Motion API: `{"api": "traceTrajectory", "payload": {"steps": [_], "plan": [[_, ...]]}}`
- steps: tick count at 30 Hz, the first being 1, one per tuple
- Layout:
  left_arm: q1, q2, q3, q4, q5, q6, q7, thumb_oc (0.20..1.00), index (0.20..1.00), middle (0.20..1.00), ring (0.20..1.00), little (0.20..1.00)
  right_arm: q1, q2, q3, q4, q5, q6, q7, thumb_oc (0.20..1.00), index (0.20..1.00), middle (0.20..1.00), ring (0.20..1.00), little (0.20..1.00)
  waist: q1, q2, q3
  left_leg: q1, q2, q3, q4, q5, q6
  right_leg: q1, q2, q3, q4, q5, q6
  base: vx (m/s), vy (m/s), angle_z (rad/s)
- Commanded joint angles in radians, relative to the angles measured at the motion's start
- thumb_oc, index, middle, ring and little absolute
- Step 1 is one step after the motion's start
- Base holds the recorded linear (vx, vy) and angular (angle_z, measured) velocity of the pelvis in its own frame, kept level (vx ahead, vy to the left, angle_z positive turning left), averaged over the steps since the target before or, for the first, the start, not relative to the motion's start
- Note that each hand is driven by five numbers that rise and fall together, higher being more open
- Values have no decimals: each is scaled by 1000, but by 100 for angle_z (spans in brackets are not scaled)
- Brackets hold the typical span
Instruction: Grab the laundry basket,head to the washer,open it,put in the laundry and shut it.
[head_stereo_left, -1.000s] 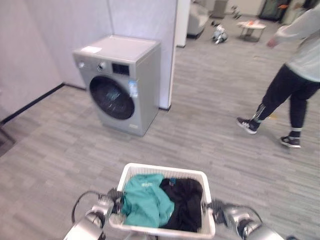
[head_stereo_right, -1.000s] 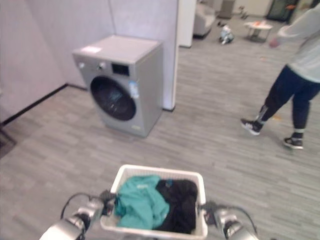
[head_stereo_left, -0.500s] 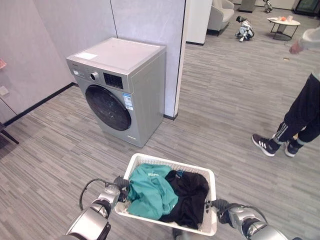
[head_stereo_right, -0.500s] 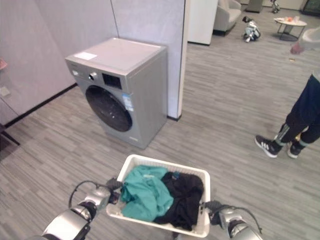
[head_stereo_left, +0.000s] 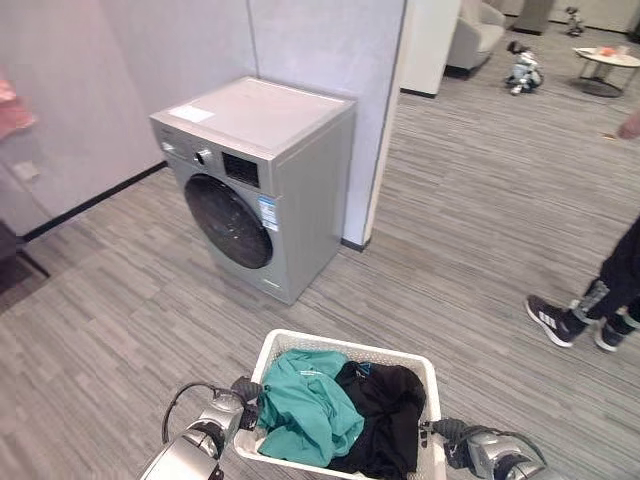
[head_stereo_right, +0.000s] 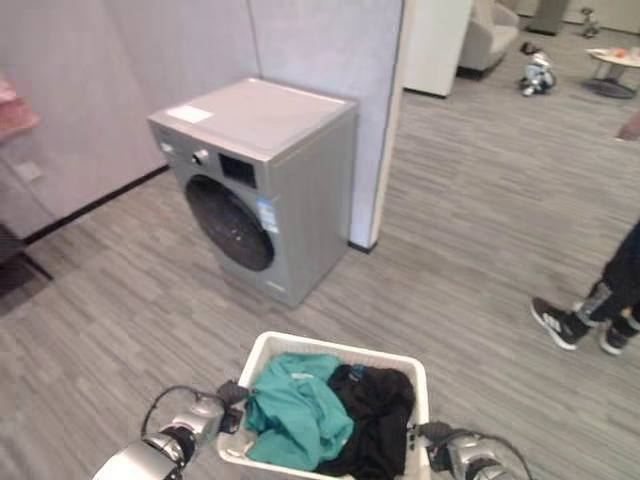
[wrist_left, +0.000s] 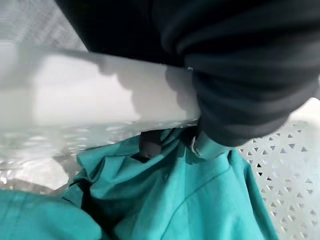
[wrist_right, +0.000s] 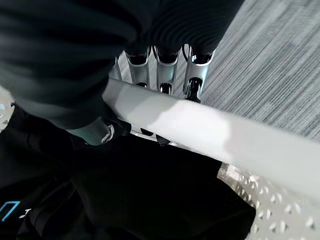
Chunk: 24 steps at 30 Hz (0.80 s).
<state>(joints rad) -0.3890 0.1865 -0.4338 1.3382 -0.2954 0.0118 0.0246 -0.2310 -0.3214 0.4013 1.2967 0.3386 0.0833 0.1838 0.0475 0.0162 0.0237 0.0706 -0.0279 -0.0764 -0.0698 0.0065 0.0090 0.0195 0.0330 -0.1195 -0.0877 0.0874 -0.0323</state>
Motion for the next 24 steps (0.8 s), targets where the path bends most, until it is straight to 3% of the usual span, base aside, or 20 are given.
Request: {"api": "traceTrajectory", "payload": {"steps": [1,9,10,13,19,24], "plan": [[-88,2,58,88,10,-10,-62,200,200,200,200,200,-22,-5,-44,44,47,-34,62,200,200,200,200,200,9,-59,14,-29,-46,-4,-17,48,-9,92,-78,16,14,-63,138,41,1,6],[-94,22,60,95,14,-15,-64,200,200,200,200,200,-20,6,-27,37,49,-37,69,200,200,200,200,200,23,-65,16,-34,-50,-19,-17,50,-10,93,-82,3,23,-67,139,20,2,7],[71,-72,44,173,139,21,-124,200,200,200,200,200,15,19,-164,222,111,3,39,200,200,200,200,200,-46,-20,-76,-86,-30,-21,-17,74,-2,43,-30,191,0,-22,91,0,0,0],[70,-72,33,171,167,27,-124,200,200,200,200,200,2,42,-125,219,47,8,33,200,200,200,200,200,-33,-23,-86,-81,-35,-32,-17,69,1,51,-35,179,0,-24,92,19,19,-10],[68,-64,46,176,163,38,-131,200,200,200,200,200,-4,70,-120,225,56,20,37,200,200,200,200,200,-18,-27,-95,-72,-41,-51,-17,63,2,61,-43,164,0,-29,94,18,11,2],[-1,-49,-24,155,207,56,-154,200,200,200,200,200,-86,68,-81,201,61,30,39,200,200,200,200,200,-12,-28,-102,-72,-42,-62,-17,63,-2,62,-46,149,0,-30,96,12,11,5]]}}
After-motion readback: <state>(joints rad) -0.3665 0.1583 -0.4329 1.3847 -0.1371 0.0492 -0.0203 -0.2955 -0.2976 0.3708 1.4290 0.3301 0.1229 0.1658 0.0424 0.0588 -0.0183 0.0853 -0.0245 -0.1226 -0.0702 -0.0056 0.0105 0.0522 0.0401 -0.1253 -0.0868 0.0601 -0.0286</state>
